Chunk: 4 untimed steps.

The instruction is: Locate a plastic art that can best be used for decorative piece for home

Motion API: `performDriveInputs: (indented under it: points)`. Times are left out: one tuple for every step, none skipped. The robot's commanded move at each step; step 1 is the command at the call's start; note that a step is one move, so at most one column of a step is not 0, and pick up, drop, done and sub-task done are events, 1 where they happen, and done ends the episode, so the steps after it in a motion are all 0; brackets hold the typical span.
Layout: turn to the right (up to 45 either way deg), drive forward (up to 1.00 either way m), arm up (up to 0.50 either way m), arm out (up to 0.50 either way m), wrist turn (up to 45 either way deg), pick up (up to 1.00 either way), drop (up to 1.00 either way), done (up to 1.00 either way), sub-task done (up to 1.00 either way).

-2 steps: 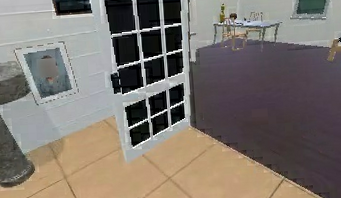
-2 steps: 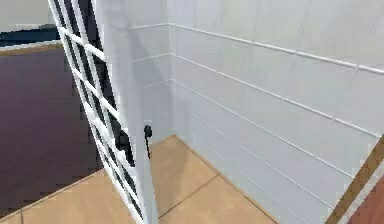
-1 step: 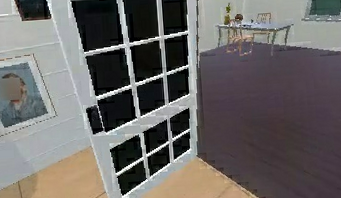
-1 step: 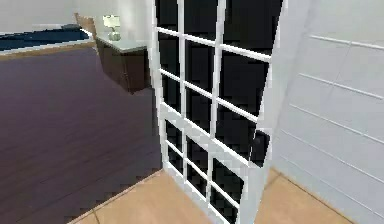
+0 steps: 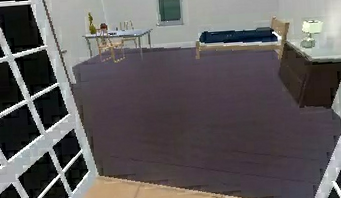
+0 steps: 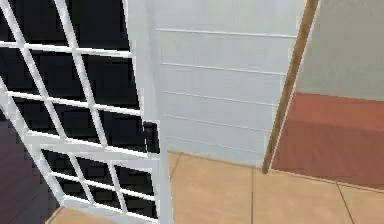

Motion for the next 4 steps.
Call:
performDriveInputs:
  points:
    - [0.0, 1.00, 0.00, 0.00, 0.0, 0.00, 0.00, 0.00, 0.00]
    - [0.0, 0.70, 0.00, 0.00, 0.0, 0.00, 0.00, 0.00, 0.00]
    - [-30.0, 0.00, 0.00, 0.00, 0.0, 0.00, 0.00, 0.00, 0.00]
    - [0.0, 1.00, 0.00, 0.00, 0.0, 0.00, 0.00, 0.00, 0.00]
